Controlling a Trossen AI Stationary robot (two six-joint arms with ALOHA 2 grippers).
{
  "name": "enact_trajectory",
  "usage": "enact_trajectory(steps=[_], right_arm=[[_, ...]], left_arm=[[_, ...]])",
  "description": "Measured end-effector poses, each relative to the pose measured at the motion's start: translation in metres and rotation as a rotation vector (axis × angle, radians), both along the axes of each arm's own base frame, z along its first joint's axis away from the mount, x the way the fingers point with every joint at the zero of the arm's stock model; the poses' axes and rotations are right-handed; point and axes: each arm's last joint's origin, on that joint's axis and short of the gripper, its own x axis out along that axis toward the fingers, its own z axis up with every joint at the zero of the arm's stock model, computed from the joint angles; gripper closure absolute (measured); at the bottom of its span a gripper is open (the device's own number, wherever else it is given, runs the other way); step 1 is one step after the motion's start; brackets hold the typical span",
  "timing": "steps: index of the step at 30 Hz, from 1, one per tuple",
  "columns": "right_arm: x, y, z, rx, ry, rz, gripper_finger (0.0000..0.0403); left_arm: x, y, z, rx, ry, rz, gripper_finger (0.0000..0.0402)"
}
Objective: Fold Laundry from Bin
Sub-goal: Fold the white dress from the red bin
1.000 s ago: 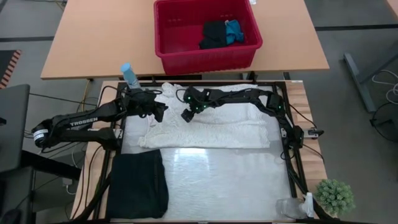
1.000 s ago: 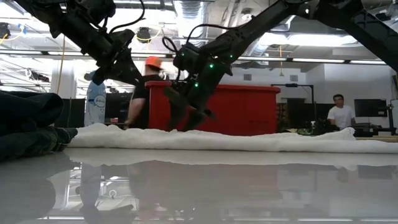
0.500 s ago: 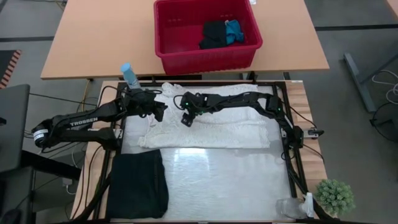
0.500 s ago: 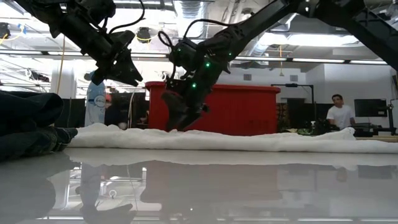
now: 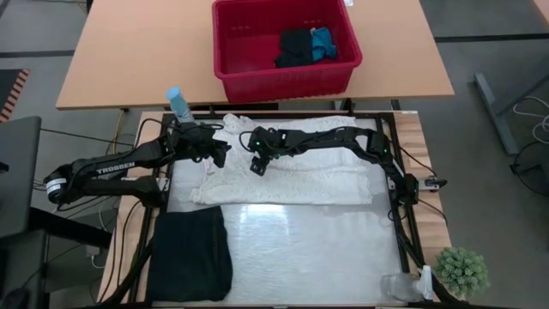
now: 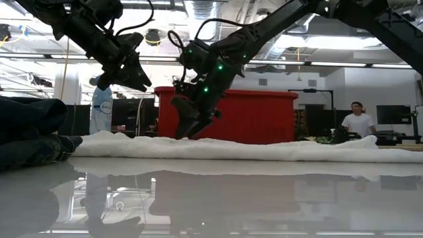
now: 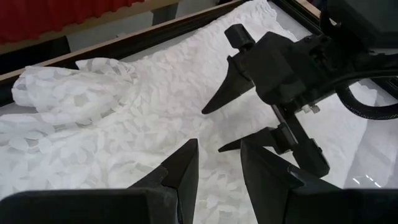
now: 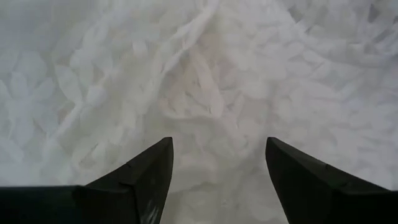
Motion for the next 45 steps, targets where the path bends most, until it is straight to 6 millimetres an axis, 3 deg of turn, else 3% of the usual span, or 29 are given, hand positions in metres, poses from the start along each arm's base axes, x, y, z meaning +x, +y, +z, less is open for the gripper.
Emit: enact_trajectory(steps=[7,18,23,32,37,41,45], right_arm=[[0.0,0.006,-0.003,-0.009,0.018,0.033,0.0194],[0.001,0.012,-0.001,-0.031,0.046,0.079,0.0386],[0.001,0.009,0.004,-0.049,0.065,0.045,0.0389],[0.007,0.002,0.039,-0.069,0.04,0.03,0.0389],[0.008,0.008,0.046,-0.05,0.049,0.024,0.0389],[0.008,0.014,0.045,-0.058,0.068,0.047,0.0389],[0.009,0.016,0.046,-0.081,0.079,0.132,0.0369]], left_arm=[[0.0,0.0,0.0,-0.003,-0.002,0.002,0.0291],[0.0,0.0,0.0,-0.003,-0.002,0.002,0.0291],[0.0,0.0,0.0,-0.003,-0.002,0.002,0.0291],[0.0,0.0,0.0,-0.007,-0.004,0.001,0.0291],[-0.002,-0.009,-0.008,-0.182,0.022,-0.165,0.0296],[-0.007,-0.028,-0.027,-0.273,0.179,-0.335,0.0328],[-0.006,-0.036,-0.043,-0.215,0.224,-0.239,0.037]])
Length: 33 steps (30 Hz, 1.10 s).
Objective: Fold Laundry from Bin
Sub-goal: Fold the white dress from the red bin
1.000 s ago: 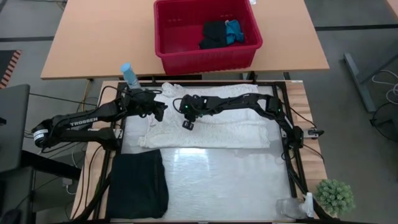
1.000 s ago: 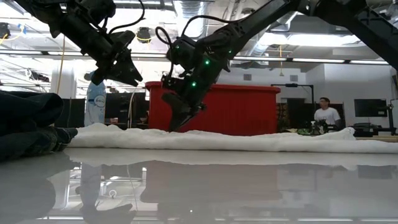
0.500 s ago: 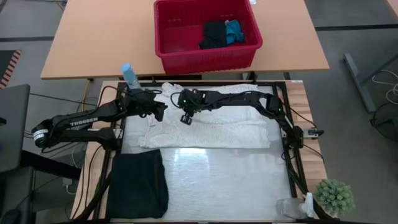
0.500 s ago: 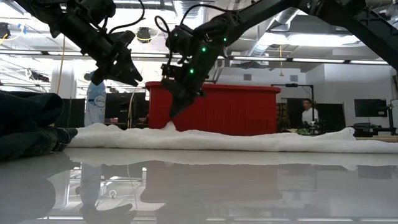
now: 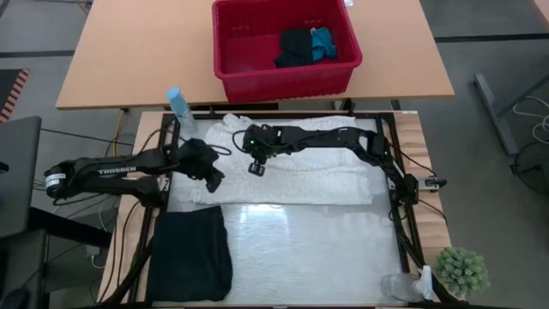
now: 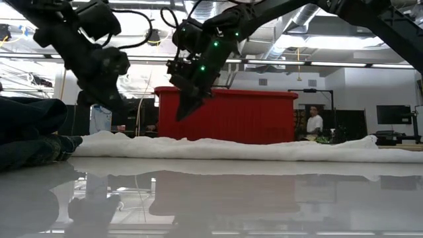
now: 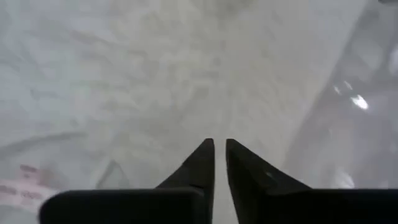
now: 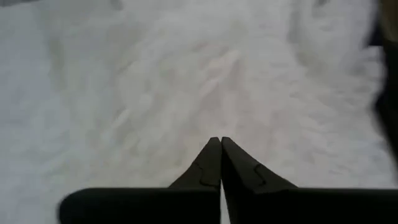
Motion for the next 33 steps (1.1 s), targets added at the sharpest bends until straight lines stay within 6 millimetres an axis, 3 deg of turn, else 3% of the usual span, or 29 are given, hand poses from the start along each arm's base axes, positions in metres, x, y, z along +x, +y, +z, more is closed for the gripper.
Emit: enact_trajectory(steps=[4,8,12,14,18,22,29,33], right_arm=[[-0.005,-0.009,-0.005,0.101,0.021,0.055,0.0269],[-0.009,-0.022,-0.006,0.111,0.025,0.031,0.0159],[-0.005,-0.033,-0.017,0.087,0.011,-0.009,0.0101],[-0.002,-0.034,-0.032,0.103,0.033,-0.001,0.0097],[0.003,-0.025,-0.043,0.1,0.057,0.015,0.0111],[0.005,-0.019,-0.043,0.084,0.068,0.028,0.0131],[0.005,-0.026,-0.043,0.047,0.063,-0.007,0.0162],[0.004,-0.027,-0.043,0.04,0.066,-0.016,0.02]], left_arm=[[0.003,-0.002,-0.006,0.018,-0.036,0.087,0.0392],[0.003,-0.002,-0.004,0.044,-0.052,0.069,0.0394],[0.003,-0.002,-0.004,0.054,-0.048,0.084,0.0389],[0.003,-0.002,-0.005,0.046,-0.048,0.099,0.0388],[0.003,-0.002,-0.005,0.025,-0.053,0.121,0.0388],[0.003,-0.002,-0.005,0.026,-0.053,0.124,0.0388],[0.003,-0.001,-0.004,0.061,-0.047,0.161,0.0388],[0.003,-0.001,-0.004,0.063,-0.046,0.163,0.0388]])
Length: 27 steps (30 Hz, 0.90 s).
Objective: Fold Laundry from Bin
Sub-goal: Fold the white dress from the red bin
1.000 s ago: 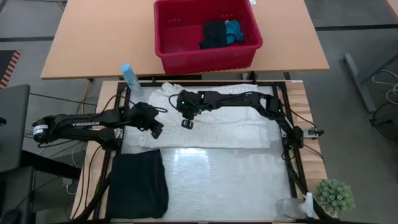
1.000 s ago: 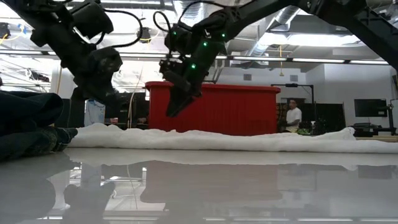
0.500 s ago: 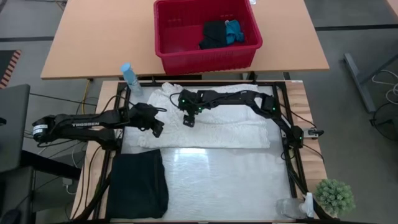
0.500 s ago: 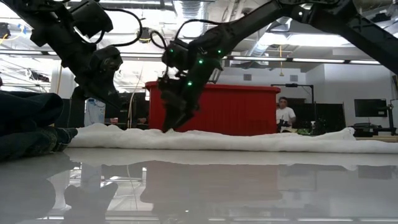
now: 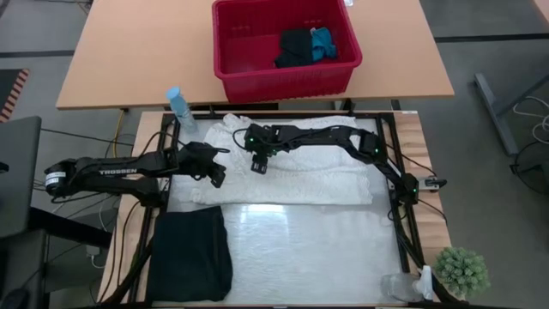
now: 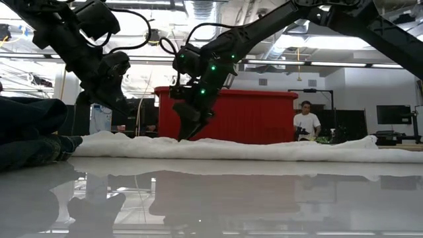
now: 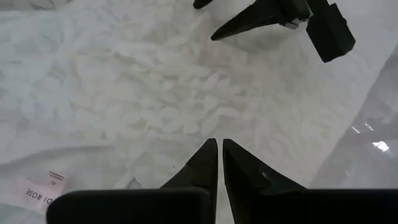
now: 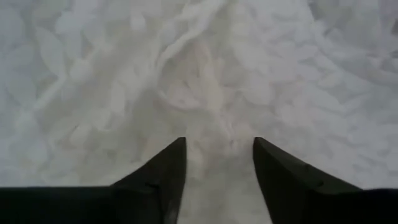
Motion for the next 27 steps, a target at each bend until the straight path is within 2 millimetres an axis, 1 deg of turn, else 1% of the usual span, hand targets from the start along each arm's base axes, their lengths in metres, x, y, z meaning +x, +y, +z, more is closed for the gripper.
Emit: enact_trajectory(steps=[6,15,17,23,25,27], right_arm=[[0.0,0.002,0.0,0.001,0.007,0.005,0.029],[-0.001,0.005,0.001,-0.014,0.021,-0.011,0.0387],[-0.002,0.004,0.005,-0.034,0.016,-0.025,0.039],[-0.006,0.004,0.029,-0.061,-0.031,-0.052,0.0391],[-0.007,0.005,0.033,-0.055,-0.04,-0.062,0.0391],[-0.008,0.007,0.035,-0.054,-0.038,-0.06,0.0391]], left_arm=[[0.0,0.0,0.0,0.002,0.001,0.002,0.0388],[-0.001,0.001,0.0,0.014,0.009,0.017,0.0388],[0.0,0.0,0.0,0.012,0.009,0.014,0.0388],[0.0,0.0,0.0,0.006,0.008,-0.015,0.0388],[0.0,-0.001,0.0,-0.016,0.0,-0.023,0.0388],[0.0,-0.003,-0.002,-0.051,-0.009,-0.073,0.0388]])
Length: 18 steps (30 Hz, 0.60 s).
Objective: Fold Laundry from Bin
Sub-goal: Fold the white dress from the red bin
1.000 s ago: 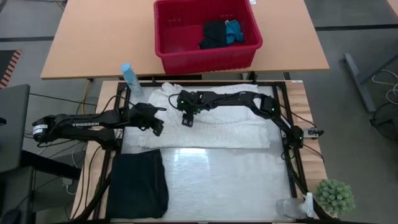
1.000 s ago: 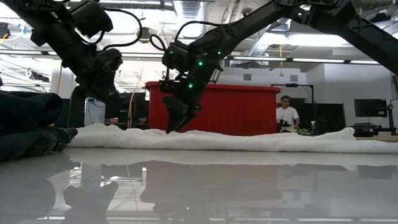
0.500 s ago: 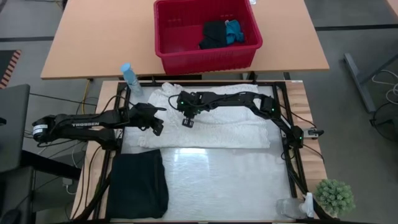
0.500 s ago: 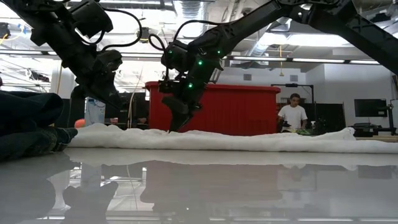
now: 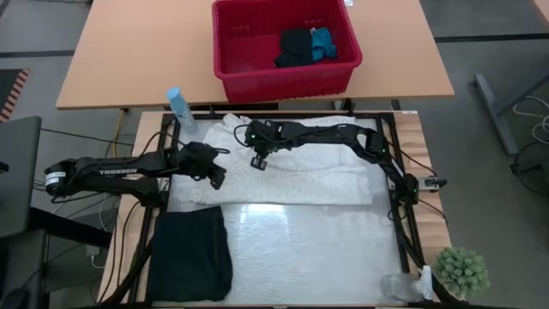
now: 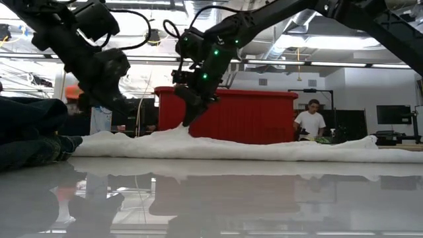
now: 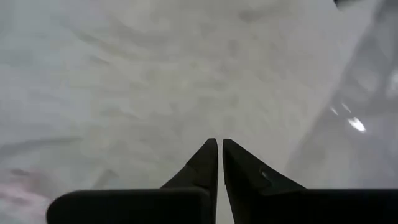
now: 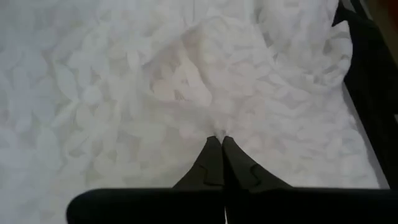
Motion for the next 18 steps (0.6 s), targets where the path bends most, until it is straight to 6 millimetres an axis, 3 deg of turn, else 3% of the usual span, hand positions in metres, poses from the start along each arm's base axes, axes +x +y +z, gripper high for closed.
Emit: enact_trajectory(steps=[5,12,18], right_arm=[[0.0,0.01,-0.002,0.009,0.031,0.017,0.0391],[0.004,0.023,-0.001,0.005,0.022,0.046,0.0391],[0.006,0.035,-0.001,0.003,0.027,0.072,0.0391]], left_arm=[[-0.006,-0.014,-0.024,-0.035,0.061,-0.034,0.0399],[-0.008,-0.033,-0.044,0.189,-0.031,0.066,0.0401],[-0.017,-0.035,-0.069,0.136,0.039,0.157,0.0401]])
